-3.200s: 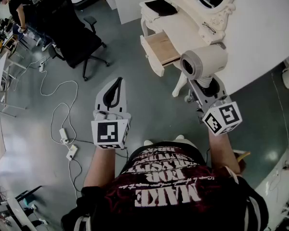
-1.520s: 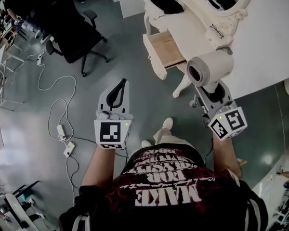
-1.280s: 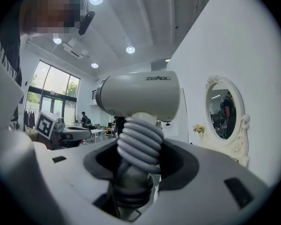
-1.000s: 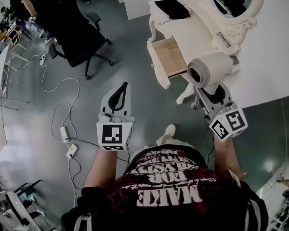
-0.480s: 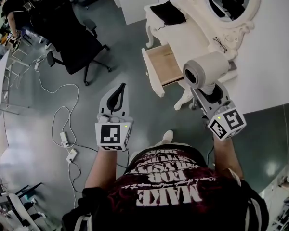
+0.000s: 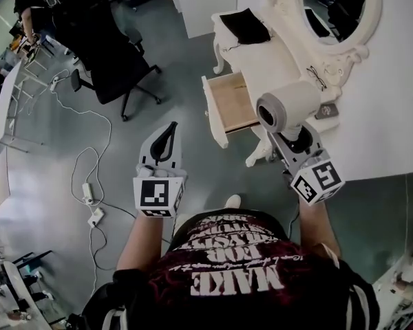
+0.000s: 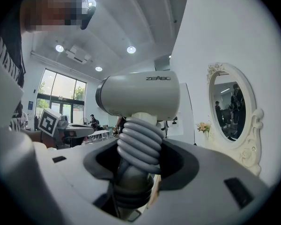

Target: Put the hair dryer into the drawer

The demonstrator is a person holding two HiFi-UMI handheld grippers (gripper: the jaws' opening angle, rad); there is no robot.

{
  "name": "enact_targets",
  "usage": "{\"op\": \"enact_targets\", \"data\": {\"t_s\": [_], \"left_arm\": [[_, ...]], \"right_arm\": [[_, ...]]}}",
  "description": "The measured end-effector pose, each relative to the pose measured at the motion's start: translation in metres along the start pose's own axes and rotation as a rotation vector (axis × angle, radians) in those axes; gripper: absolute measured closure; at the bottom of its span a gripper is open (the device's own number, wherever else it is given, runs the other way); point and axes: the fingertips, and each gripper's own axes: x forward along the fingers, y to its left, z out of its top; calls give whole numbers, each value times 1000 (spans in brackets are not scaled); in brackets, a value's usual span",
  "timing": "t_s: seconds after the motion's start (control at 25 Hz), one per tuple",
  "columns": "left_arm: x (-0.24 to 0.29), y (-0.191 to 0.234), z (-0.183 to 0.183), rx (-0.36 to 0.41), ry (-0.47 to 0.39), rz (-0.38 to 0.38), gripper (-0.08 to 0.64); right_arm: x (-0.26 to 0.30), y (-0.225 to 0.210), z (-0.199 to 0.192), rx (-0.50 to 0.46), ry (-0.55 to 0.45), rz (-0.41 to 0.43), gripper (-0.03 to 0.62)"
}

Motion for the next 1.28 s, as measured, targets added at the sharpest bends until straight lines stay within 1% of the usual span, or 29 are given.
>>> {"op": "enact_targets", "data": {"t_s": [0.24,0.4,0.6,0.92,1.28], "left_arm": [[3,-10,0,17,26,9,555],[-4,-5,-7,9,39,31,555],[-7,2,-18,-4,59,39,555],[15,12,-11,-7,24,6,555],[58,38,-14,-15,16,-49,555]], "right_arm": [[2,-11,-7,21,8,26,365],[8,-9,-17,33,25,42,365],[14,-3,-17,28,21,54,365],[28,-6,-15,20,27,30,365],[63,-18,-11,17,42,-14,365]]}}
